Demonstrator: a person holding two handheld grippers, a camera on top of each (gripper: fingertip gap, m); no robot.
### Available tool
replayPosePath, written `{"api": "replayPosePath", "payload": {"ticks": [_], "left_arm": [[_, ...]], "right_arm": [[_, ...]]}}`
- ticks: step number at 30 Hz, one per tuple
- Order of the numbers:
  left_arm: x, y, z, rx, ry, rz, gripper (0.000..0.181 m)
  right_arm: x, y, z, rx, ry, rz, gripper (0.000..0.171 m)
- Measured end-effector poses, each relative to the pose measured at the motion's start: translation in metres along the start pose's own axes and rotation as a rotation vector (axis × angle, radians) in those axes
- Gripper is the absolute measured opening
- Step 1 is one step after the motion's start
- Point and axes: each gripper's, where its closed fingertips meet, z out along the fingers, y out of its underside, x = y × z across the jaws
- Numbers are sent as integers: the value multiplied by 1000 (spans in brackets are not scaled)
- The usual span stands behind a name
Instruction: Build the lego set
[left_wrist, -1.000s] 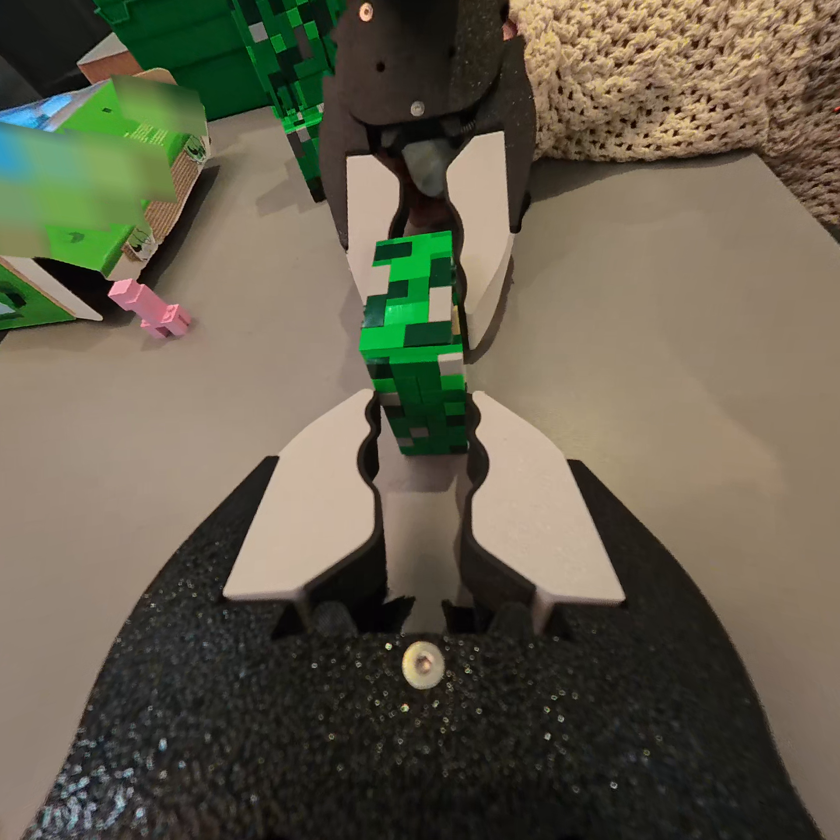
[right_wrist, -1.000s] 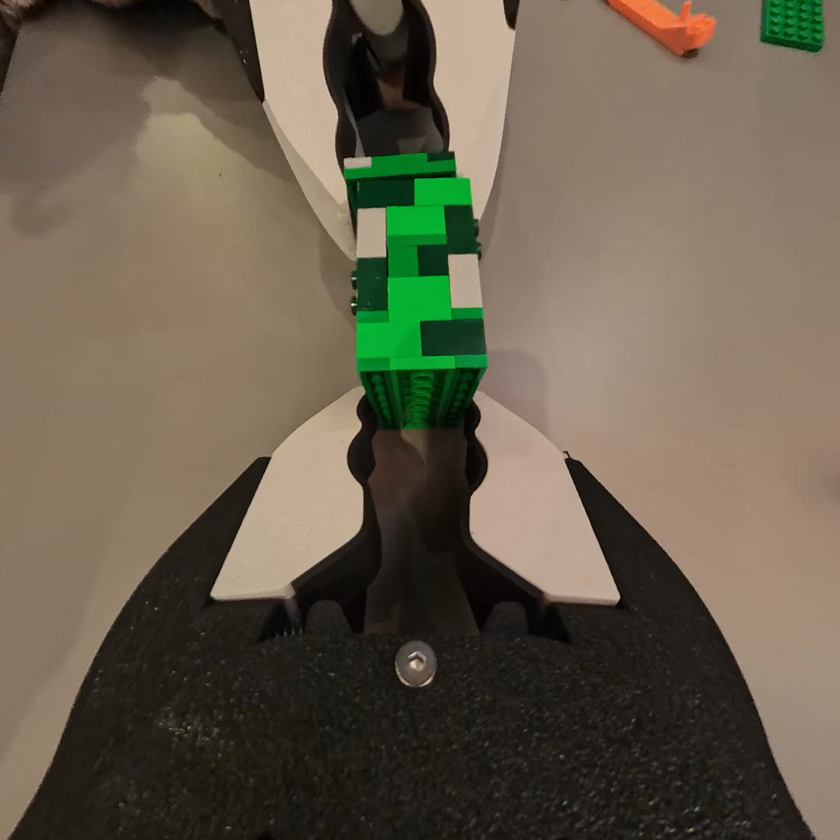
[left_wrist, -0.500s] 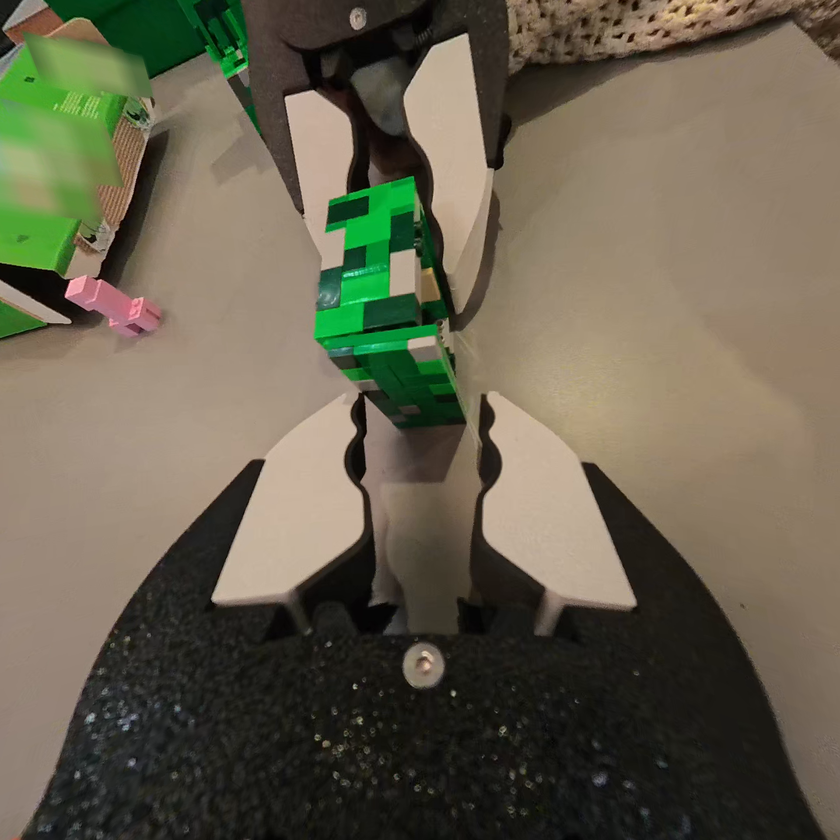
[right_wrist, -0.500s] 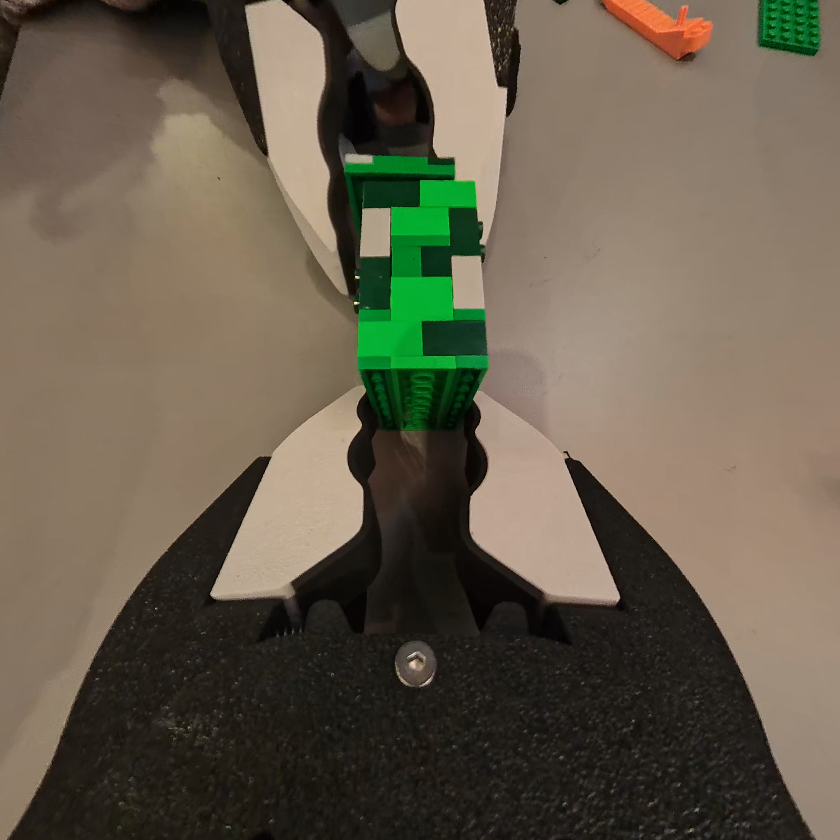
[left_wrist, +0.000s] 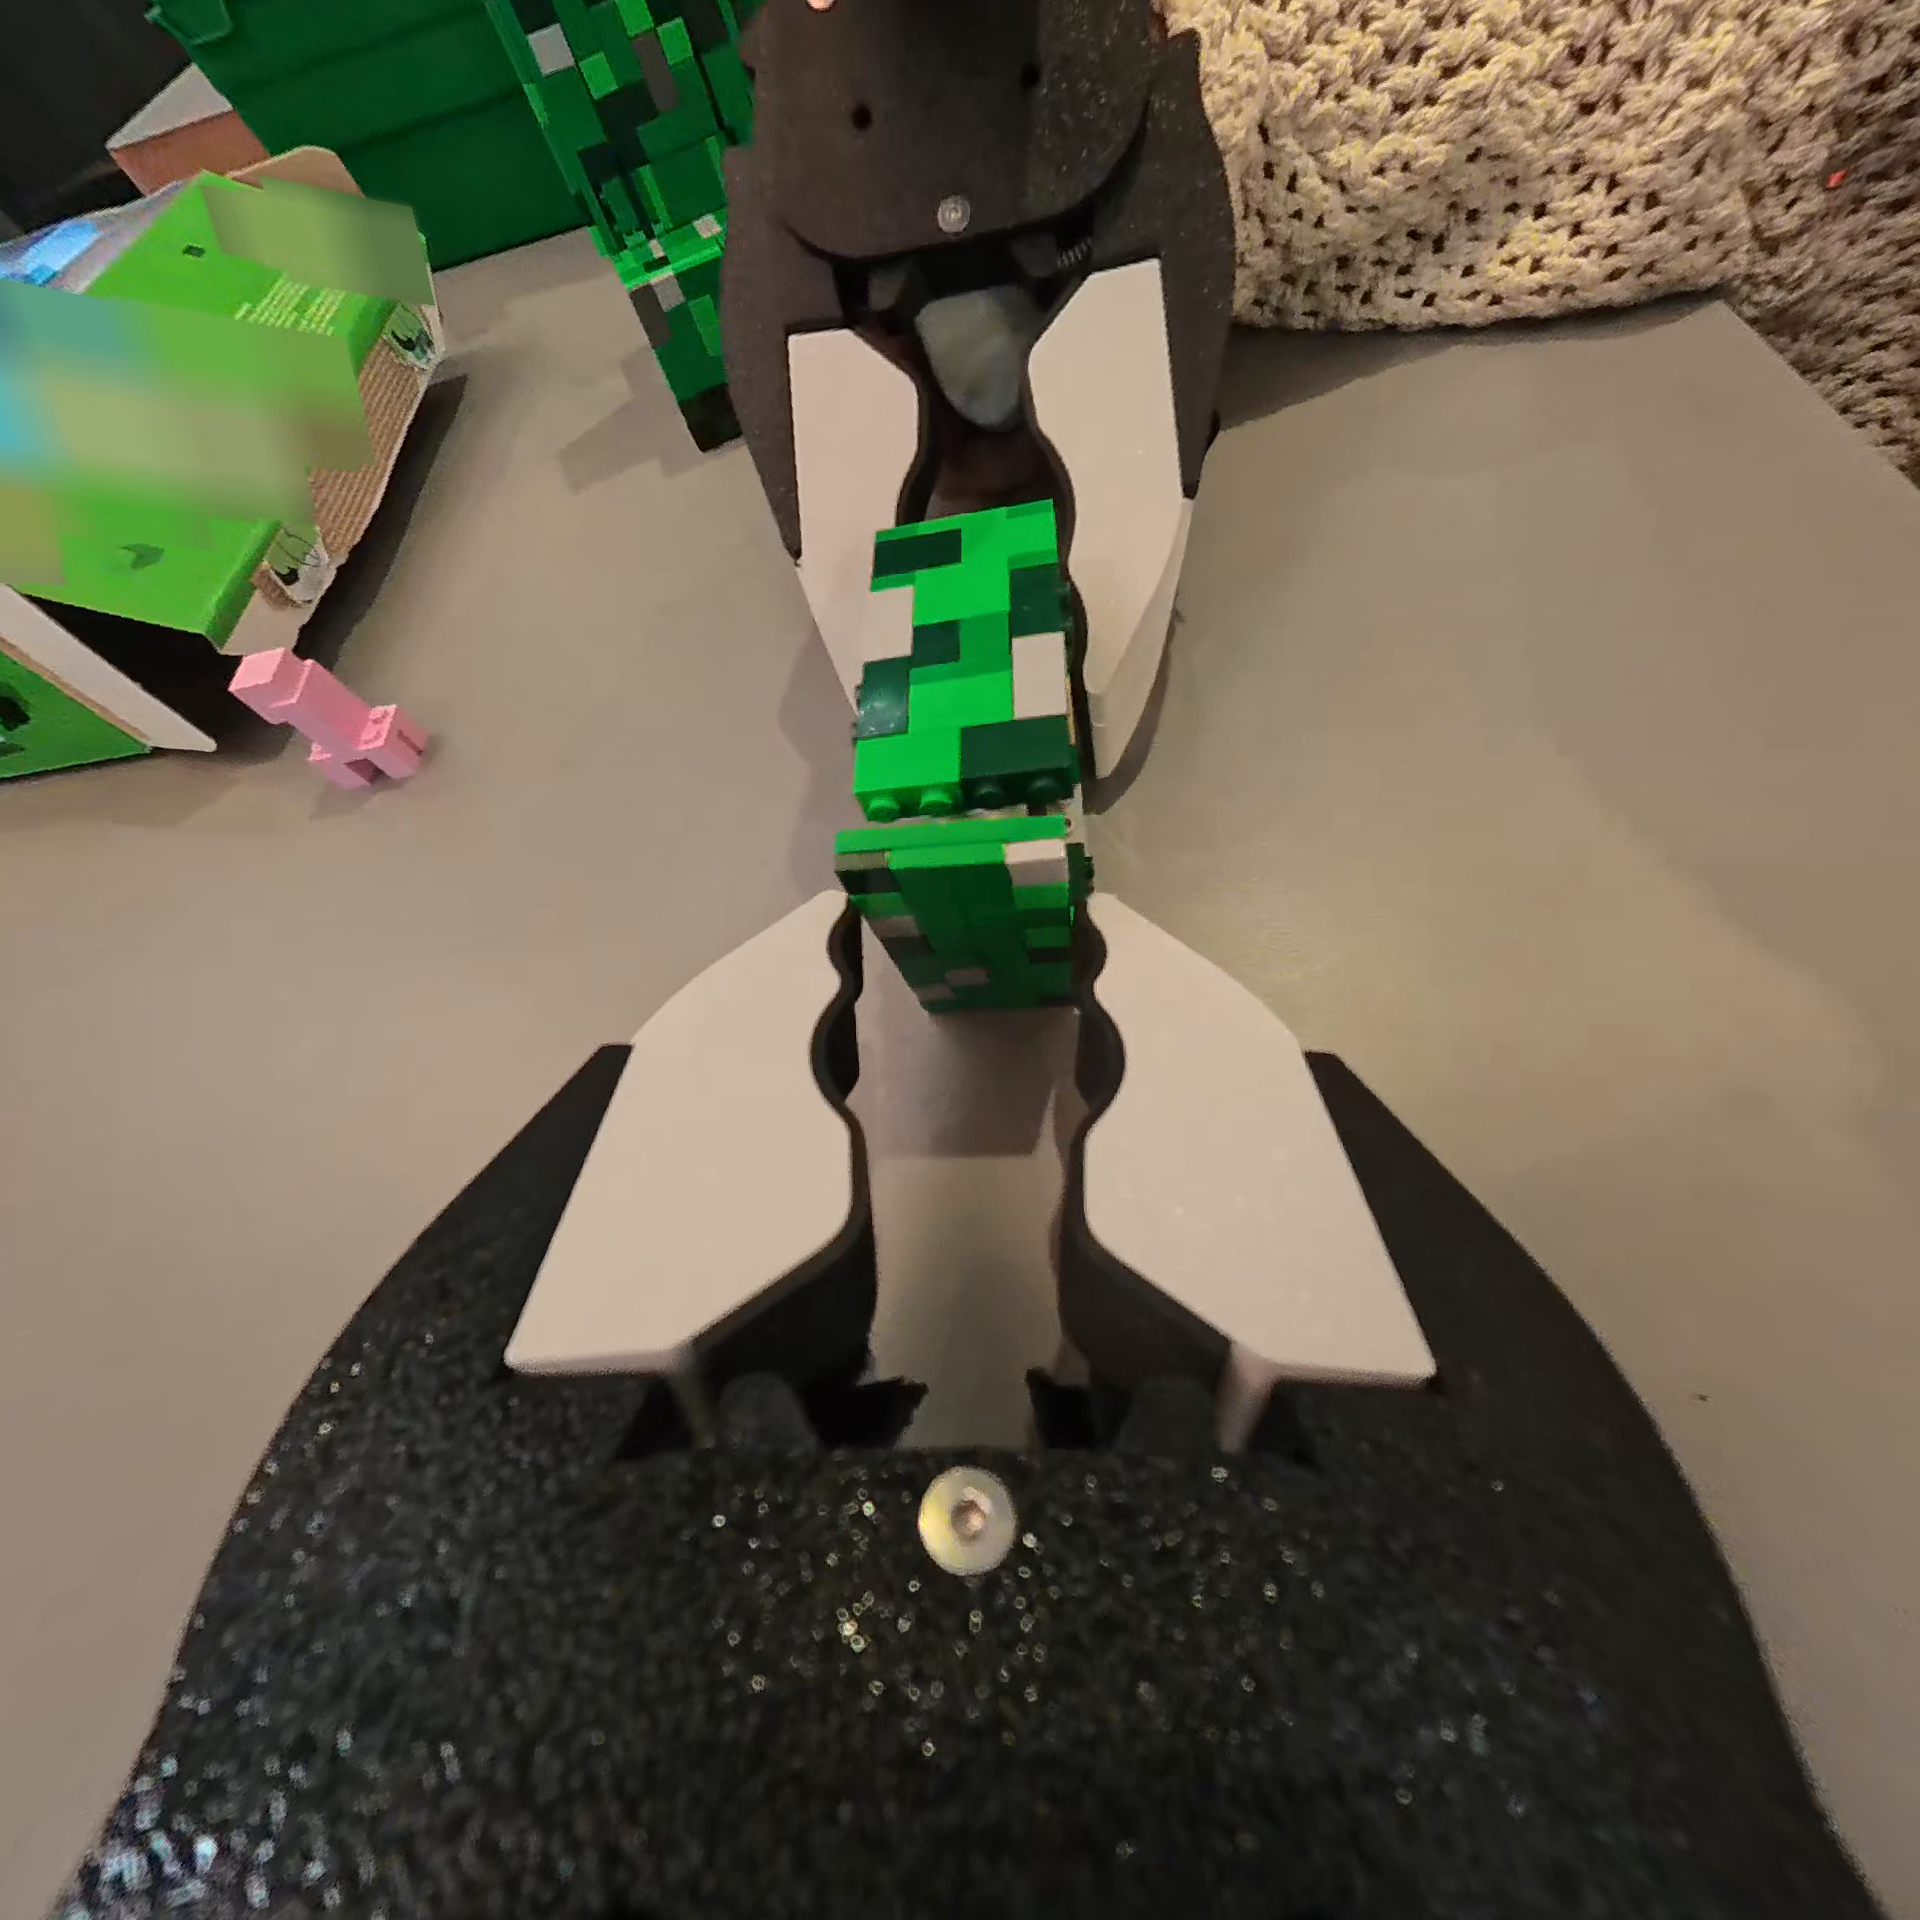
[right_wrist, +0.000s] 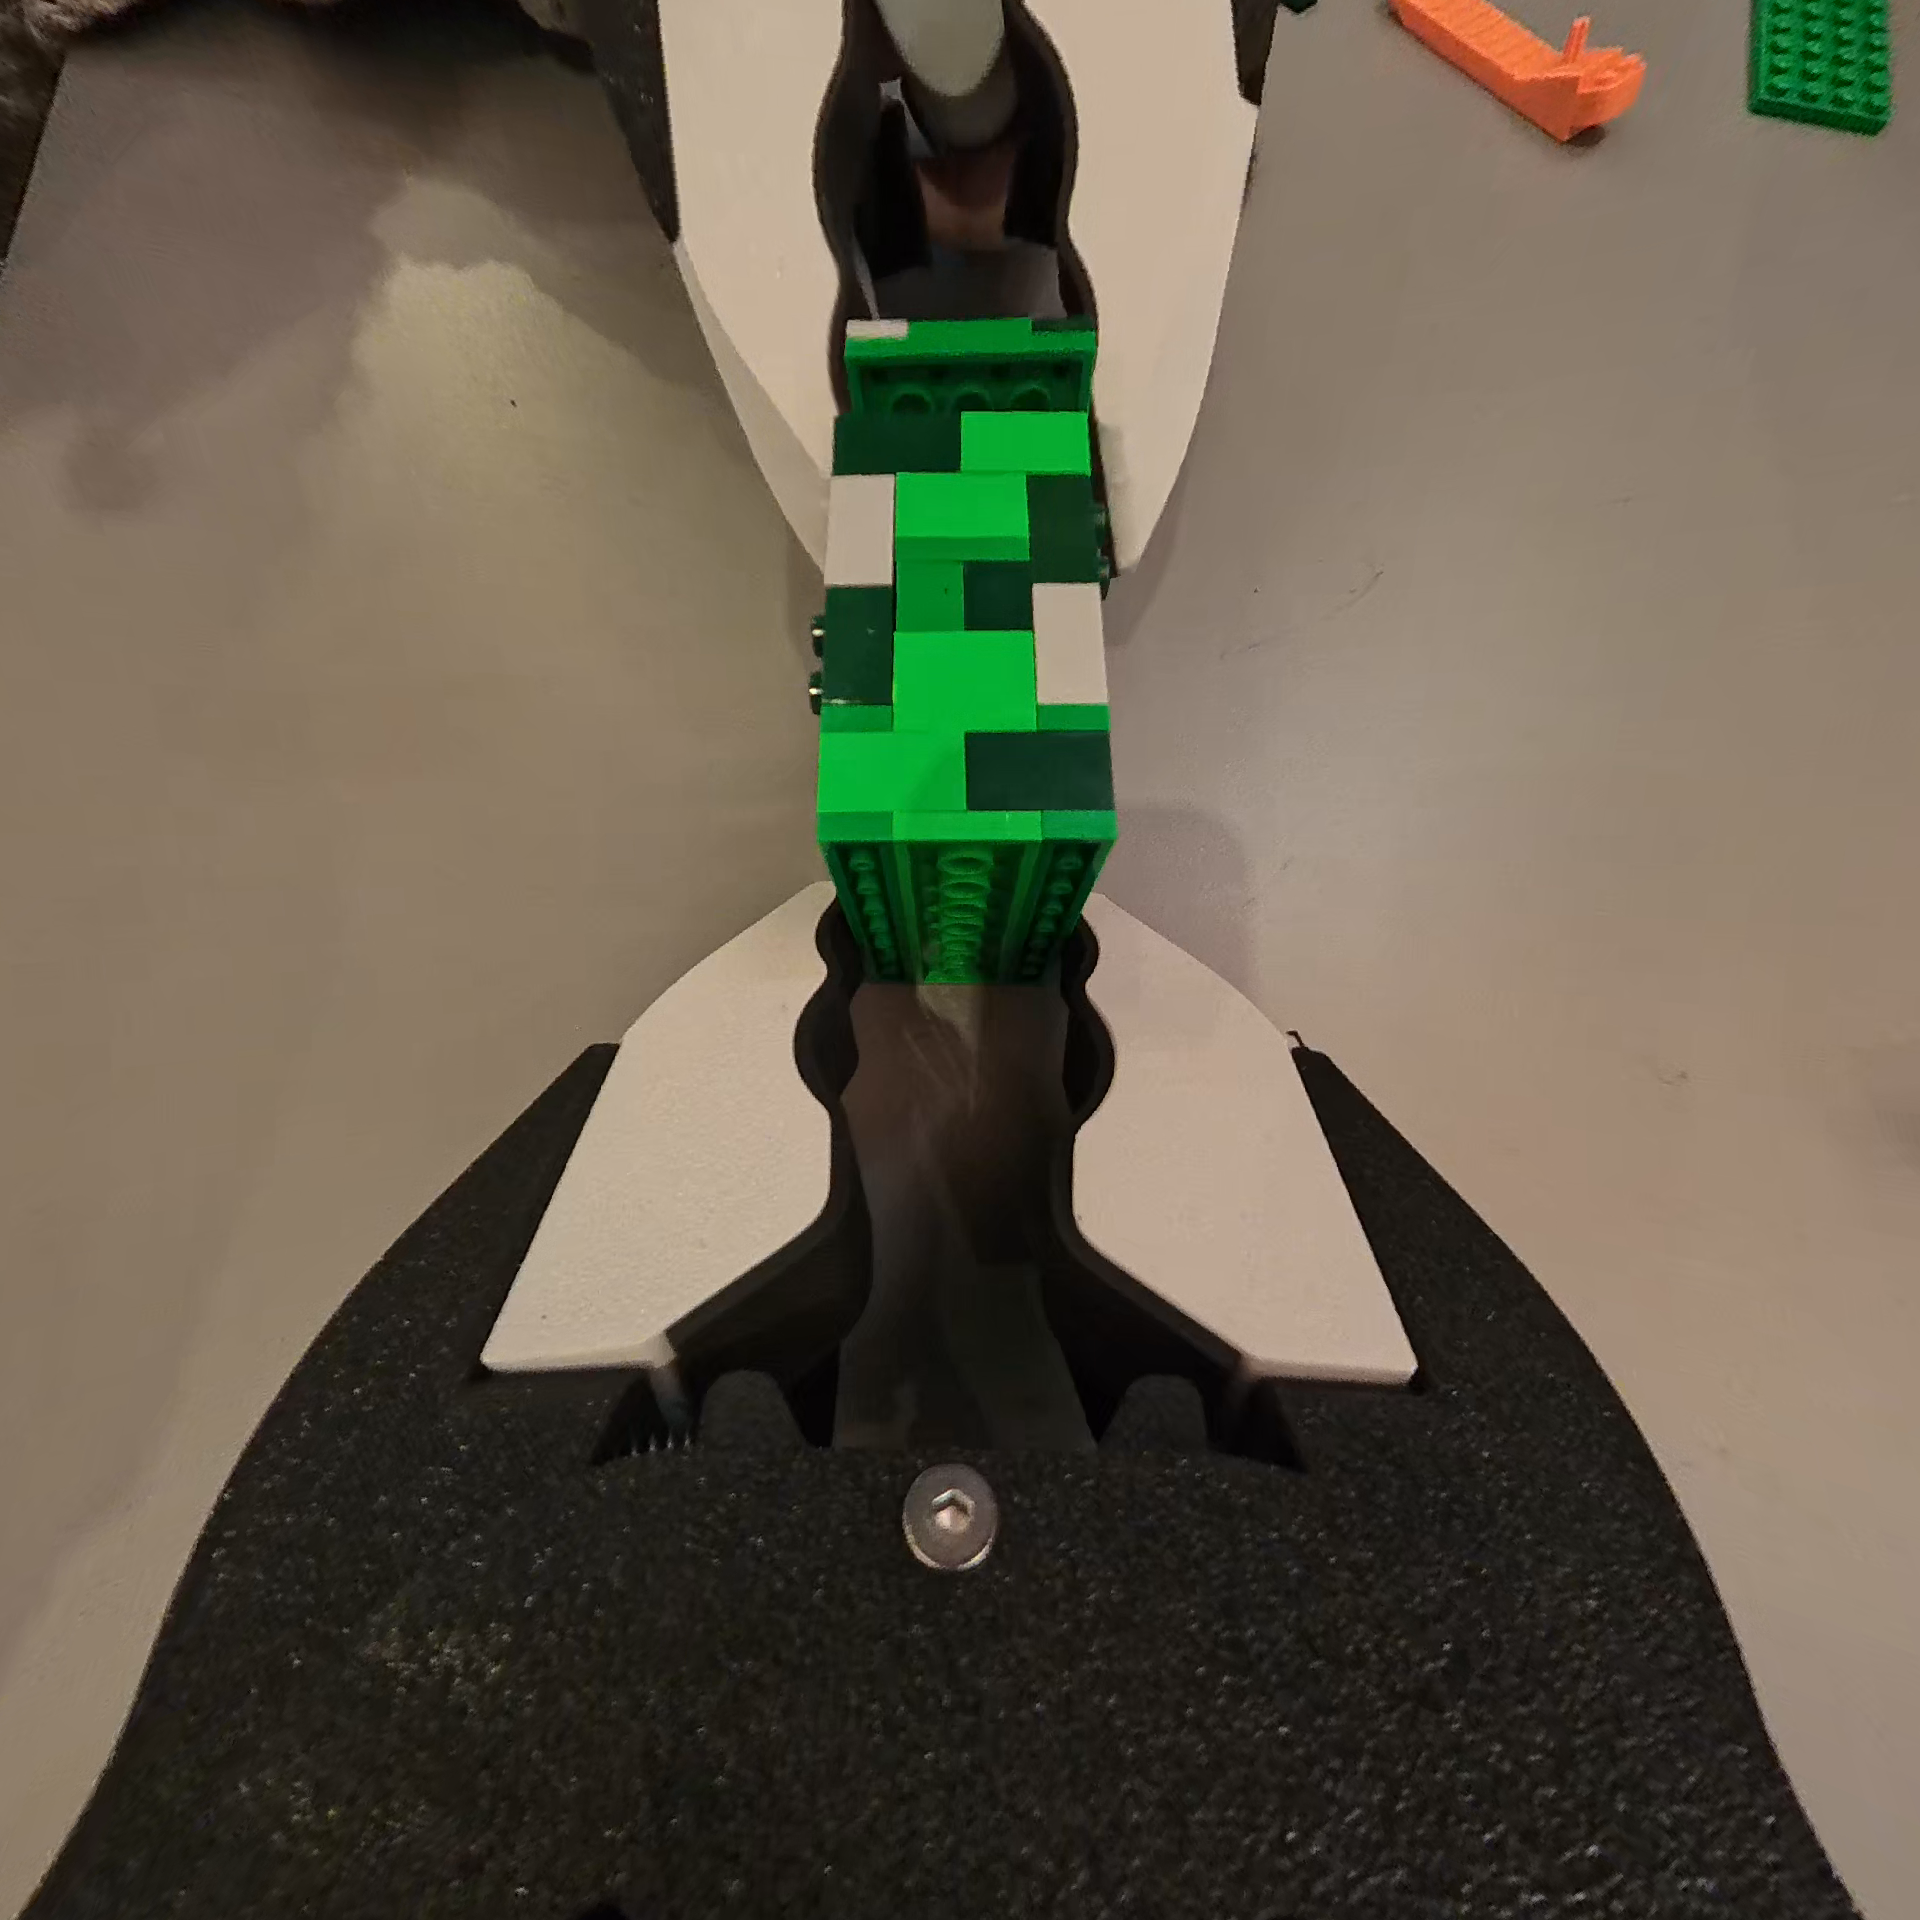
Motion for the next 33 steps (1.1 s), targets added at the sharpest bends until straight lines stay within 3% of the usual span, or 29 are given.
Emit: {"api": "replayPosePath", "payload": {"ticks": [18, 33], "left_arm": [[3, 3, 2, -96, 29, -34, 37], [6, 3, 3, -71, 57, -76, 36]], "right_arm": [[-1, -1, 2, -5, 0, -1, 37], [0, -1, 3, -4, 3, 3, 37]]}}
